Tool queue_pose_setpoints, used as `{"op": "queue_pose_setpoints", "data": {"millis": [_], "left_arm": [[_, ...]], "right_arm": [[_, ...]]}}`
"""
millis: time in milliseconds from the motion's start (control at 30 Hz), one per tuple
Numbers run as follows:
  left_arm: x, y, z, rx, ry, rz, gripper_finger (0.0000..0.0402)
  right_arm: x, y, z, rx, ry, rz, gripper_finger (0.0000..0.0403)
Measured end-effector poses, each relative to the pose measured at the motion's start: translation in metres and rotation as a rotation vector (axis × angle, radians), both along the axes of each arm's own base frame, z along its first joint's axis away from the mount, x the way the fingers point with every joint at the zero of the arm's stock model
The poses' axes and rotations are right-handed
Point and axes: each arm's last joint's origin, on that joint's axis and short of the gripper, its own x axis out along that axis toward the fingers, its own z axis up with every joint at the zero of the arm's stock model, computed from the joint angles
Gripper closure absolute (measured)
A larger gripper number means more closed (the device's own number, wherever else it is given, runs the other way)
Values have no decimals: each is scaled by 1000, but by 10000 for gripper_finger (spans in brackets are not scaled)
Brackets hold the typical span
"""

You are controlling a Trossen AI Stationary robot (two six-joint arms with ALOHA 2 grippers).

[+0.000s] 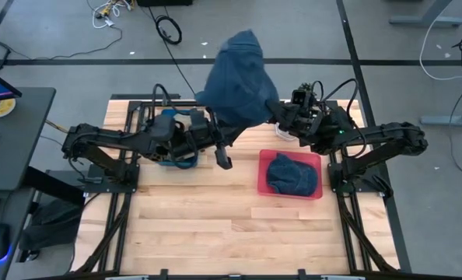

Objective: Pick & Place hat
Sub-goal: Put the blue cap into the red bin

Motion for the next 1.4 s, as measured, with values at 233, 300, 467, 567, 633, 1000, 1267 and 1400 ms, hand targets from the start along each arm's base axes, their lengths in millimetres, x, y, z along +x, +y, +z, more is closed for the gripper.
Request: {"op": "queue_pose_setpoints", "data": {"millis": [233, 300, 467, 567, 633, 1000, 1267, 1400], "left_arm": [[2, 1, -6, 19, 87, 37, 309], [3, 1, -9, 23, 124, 44, 290], [7, 0, -23, 55, 257, 45, 242], [8, -3, -29, 65, 325, 41, 219], [8, -4, -33, 66, 371, 61, 208], [-19, 2, -25, 91, 487, 240, 209], [-31, 11, -22, 94, 538, 277, 214], [-31, 16, -24, 96, 557, 290, 214]], "right_arm": [[-1, -1, 1, -20, -16, -23, 394], [-2, -2, 2, -19, -21, -26, 394], [-8, -5, 6, -25, -61, -38, 394], [-11, -8, 9, -37, -66, -33, 395], [-17, -10, 13, -56, -82, -24, 395], [-73, -8, 28, -72, 213, 130, 396], [-129, -4, 15, 59, 529, 207, 397], [-150, -2, 0, 100, 697, 221, 397]]}}
